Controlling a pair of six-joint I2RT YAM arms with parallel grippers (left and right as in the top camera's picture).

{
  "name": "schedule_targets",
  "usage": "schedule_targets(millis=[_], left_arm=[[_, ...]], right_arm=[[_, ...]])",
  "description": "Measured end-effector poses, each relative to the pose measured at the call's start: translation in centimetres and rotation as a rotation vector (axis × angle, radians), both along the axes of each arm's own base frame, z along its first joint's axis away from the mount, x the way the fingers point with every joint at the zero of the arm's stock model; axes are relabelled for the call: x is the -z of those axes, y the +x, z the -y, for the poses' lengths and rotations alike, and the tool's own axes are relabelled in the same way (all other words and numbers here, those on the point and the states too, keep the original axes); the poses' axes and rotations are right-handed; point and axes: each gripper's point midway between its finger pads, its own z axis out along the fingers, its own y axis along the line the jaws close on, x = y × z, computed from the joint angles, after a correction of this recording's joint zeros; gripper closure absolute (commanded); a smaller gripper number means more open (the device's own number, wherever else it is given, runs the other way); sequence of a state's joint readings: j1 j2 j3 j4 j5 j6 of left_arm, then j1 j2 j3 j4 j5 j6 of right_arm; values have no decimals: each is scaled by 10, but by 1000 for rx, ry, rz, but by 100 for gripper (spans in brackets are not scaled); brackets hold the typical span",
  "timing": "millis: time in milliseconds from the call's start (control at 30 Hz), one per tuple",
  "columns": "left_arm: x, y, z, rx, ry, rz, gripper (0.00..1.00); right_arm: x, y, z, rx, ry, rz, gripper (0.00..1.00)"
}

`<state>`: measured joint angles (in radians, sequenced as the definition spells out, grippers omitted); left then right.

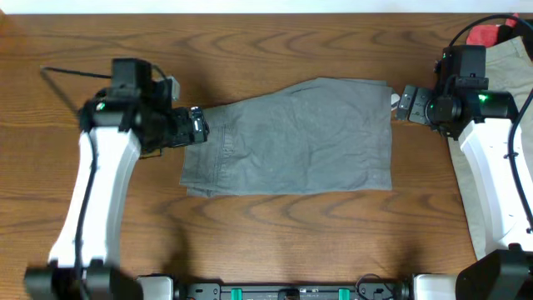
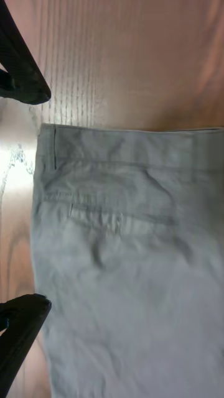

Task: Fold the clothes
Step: 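Move the left gripper to the shorts' left waistband and grasp it, then lift the left side with the left gripper and fold it rightward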

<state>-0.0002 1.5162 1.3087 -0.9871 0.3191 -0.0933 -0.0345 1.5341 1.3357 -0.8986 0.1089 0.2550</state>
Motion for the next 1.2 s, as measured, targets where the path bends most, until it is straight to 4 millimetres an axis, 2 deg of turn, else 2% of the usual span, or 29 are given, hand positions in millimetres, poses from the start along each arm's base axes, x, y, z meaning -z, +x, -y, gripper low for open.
schedule_targets(millis=[100,233,467,1033,1200], left_arm=[[31,9,-2,12,13,-71,2],[62,22,-7,9,17,-117,2],[102,20,-15,5,15,-226,2],[141,8,-5,98,-38,-304,2],[145,9,-5,107,-37,-306,2]], right_arm=[[0,0,0,0,0,0,1],[0,0,0,0,0,0,1],[0,0,0,0,0,0,1],[0,0,0,0,0,0,1],[0,0,0,0,0,0,1]])
